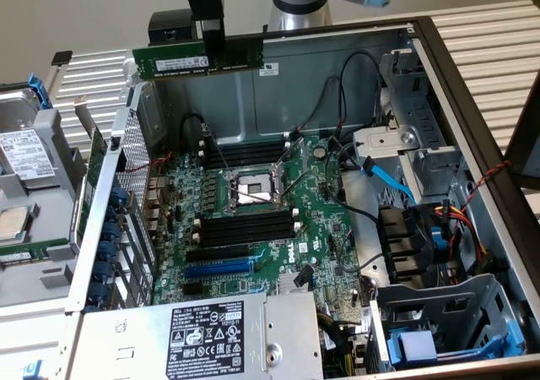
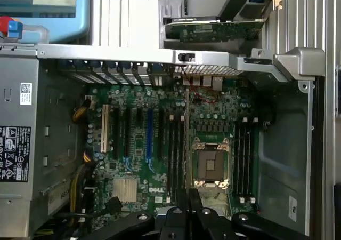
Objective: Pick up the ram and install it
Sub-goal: 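Pick up the ram and move it above insertion slot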
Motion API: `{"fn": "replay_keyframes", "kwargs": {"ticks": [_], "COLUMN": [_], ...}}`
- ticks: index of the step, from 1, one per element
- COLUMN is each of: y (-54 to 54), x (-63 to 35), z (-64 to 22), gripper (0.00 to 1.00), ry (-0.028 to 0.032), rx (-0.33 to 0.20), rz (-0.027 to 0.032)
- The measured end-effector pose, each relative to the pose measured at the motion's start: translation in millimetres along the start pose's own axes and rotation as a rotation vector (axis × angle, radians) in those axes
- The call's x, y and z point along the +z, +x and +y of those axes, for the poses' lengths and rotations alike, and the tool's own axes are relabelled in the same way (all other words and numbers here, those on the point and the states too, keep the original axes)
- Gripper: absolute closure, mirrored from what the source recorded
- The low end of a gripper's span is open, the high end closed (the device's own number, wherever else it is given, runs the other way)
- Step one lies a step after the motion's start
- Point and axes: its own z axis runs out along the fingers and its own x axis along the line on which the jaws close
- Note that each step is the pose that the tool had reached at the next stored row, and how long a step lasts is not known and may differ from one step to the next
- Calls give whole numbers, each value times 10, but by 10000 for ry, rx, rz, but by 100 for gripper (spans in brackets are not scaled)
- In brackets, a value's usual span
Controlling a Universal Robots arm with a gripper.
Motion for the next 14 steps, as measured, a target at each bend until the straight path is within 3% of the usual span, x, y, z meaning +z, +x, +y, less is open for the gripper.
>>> {"fn": "replay_keyframes", "kwargs": {"ticks": [5, 14], "y": [-25, -92], "x": [24, 126], "z": [-114, -197], "gripper": [88, 88], "ry": [-7, -145], "rx": [7, 134], "rz": [284, 286]}}
